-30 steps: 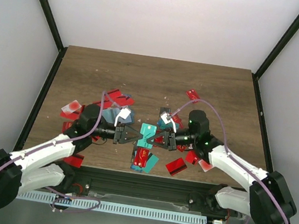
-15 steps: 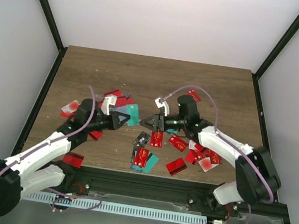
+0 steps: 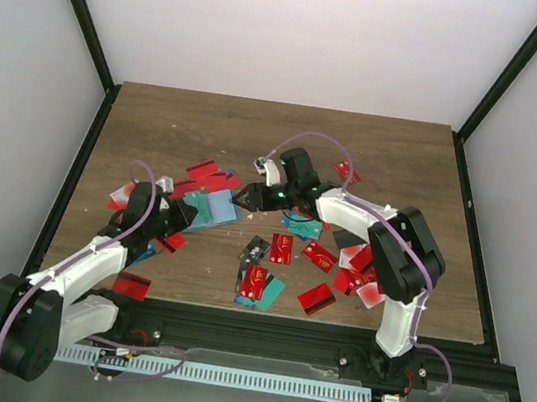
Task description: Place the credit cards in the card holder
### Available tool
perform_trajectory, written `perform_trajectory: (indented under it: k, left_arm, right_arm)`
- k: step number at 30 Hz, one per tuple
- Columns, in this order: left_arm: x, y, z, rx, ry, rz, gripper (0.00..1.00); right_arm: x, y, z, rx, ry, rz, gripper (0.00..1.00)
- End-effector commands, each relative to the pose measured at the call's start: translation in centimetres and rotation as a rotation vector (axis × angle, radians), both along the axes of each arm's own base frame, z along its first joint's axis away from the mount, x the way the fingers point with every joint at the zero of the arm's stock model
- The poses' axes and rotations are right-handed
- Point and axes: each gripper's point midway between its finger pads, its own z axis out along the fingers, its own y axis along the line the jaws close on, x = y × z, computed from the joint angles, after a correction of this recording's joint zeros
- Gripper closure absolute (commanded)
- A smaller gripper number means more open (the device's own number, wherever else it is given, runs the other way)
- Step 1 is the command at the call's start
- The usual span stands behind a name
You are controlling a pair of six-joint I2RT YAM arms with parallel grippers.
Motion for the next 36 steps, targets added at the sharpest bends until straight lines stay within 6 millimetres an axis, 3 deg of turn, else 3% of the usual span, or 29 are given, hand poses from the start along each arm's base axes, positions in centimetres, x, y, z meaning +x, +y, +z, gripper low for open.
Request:
perform_trajectory:
  k: [1, 6, 10, 20, 25, 36]
  left_arm:
    - [0.7, 0.3, -0.3, -0.017, -0.008, 0.017, 0.96]
    - [1.3, 0.6, -0.8, -0.013, -0.002, 0.018, 0.96]
    - [1.5, 0.8, -1.1, -0.010, 0.002, 0.016, 0.96]
    - [1.8, 0.5, -1.5, -0.011, 0.005, -0.007, 0.96]
    - [2.2, 0.4, -1.4, -0.012, 0.000, -0.015, 0.96]
    - [3.0, 0.5, -1.3, 0.005, -0.015, -0.021, 0.96]
  right_arm:
    - [1.8, 1.4, -1.4, -0.163, -0.107, -0.033, 0.42]
    - [3.2, 2.7, -3.7, -0.316, -0.177, -0.054, 0.36]
    - [4.0, 3.6, -4.4, -0.411, -0.247, -0.075, 0.32]
    - [5.4, 4.2, -6.1, -0.574, -0.333, -0.126, 0.34]
    - [5.6, 3.8, -6.4, -0.596, -0.343, -0.142, 0.43]
    - [5.2, 3.2, -6.7, -0.600, -0.338, -0.148, 0.85]
